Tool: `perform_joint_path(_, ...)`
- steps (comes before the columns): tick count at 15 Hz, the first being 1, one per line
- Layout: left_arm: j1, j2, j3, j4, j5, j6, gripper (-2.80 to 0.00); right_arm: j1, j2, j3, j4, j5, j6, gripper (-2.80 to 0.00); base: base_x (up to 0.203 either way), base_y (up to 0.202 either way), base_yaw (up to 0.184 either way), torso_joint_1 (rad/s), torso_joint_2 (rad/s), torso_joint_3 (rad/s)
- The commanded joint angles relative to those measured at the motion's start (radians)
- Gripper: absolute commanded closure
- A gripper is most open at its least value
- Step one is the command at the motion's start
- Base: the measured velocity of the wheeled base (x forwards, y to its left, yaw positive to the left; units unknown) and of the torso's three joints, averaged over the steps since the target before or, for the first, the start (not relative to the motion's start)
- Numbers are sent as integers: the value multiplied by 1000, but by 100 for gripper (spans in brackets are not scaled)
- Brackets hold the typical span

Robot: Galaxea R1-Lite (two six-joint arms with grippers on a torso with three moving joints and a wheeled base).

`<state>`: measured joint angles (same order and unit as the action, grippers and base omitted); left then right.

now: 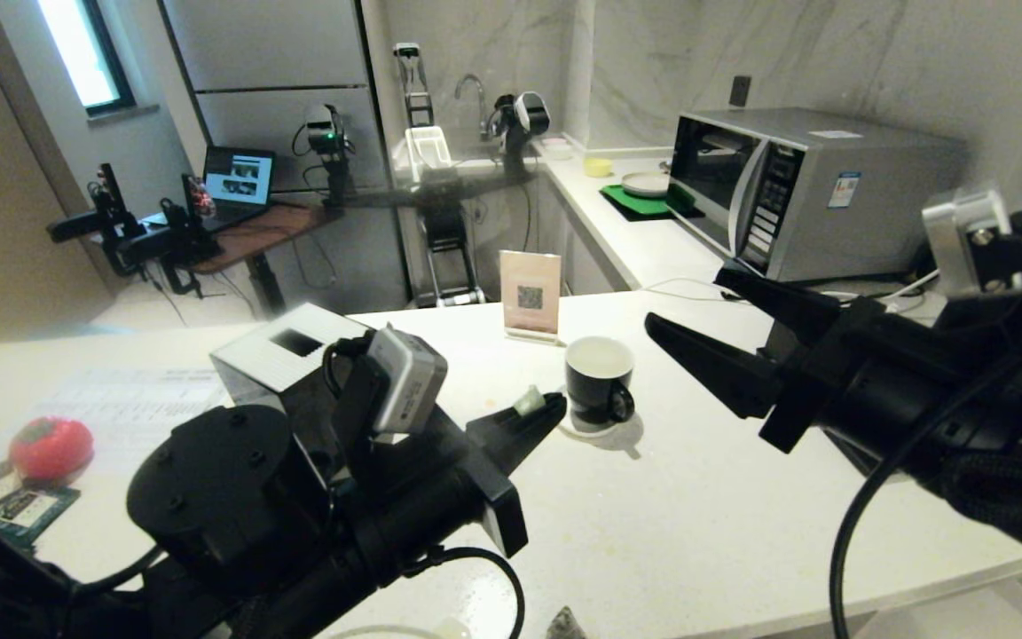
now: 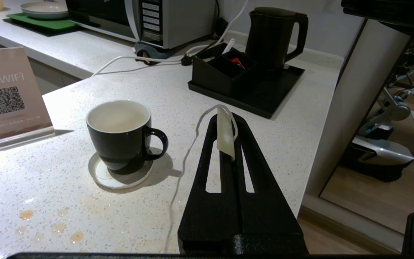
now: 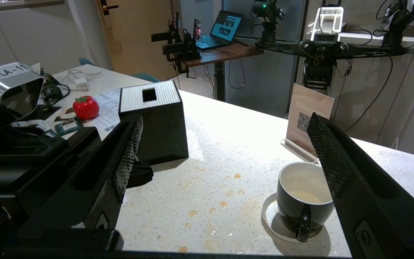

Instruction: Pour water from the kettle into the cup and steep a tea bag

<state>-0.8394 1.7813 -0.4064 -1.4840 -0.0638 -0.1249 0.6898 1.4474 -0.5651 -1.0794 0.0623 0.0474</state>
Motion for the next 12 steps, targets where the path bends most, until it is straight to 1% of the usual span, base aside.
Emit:
perform_joint_path(1,0,1,0,-9,-1,-1,0,-16,1,1,-6,1,-1,-280,0,0,0,0,0,0)
perform_joint_path(4,0,0,3,-9,-1,-1,0,-80,2,7,-4,-6,-12,-280,0,0,0,0,0,0)
perform_joint_path(5,-1,0,3,-9,-1,1,0,-96,4,7,-4,-37,-13,-280,0,0,0,0,0,0)
perform_joint_path(7,-1,1,3,-9,-1,1,0,-98,8,7,-5,-132,-12,-280,0,0,0,0,0,0)
perform_joint_path(8,0,1,3,-9,-1,1,0,-98,7,9,-5,-167,-12,-280,0,0,0,0,0,0)
perform_joint_path(10,0,0,3,-9,-1,1,0,-100,2,26,-5,-199,-13,-280,0,0,0,0,0,0)
perform_joint_path(12,0,0,9,-9,-1,1,0,-105,0,40,-7,-207,-17,-280,0,0,0,0,0,0)
